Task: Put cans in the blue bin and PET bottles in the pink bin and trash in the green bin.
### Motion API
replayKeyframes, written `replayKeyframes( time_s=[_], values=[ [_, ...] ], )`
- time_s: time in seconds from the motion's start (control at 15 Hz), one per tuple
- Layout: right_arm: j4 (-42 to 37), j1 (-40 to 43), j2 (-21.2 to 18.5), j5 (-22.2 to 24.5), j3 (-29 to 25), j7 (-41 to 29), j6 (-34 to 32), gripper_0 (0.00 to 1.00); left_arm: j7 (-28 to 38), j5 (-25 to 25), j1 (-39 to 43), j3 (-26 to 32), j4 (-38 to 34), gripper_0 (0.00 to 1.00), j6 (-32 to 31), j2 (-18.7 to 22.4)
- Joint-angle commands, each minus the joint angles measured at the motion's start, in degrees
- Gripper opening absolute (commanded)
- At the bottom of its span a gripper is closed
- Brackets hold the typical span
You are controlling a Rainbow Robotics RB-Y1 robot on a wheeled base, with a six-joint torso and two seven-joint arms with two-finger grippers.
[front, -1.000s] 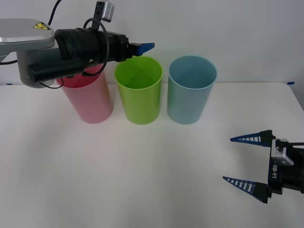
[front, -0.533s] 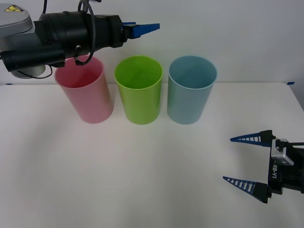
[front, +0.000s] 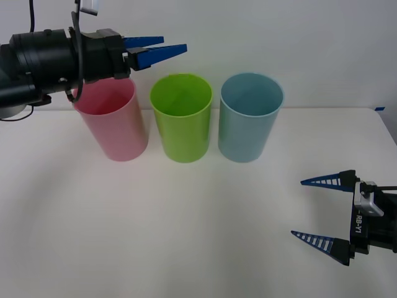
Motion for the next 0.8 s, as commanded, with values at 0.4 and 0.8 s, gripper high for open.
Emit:
replayKeyframes(
  time_s=[0.4,0.8],
  values=[
    [0.0,0.0,0.0,0.0,0.0,0.0,0.0,1.0,11.09,-18.46,25.81,24.31,-10.3,1.0,-6.63,1.16],
    [0.0,0.0,0.0,0.0,0.0,0.0,0.0,1.0,13.29,-26.9,42.77,35.47,-16.54,1.0,-10.85,0.37]
  ],
)
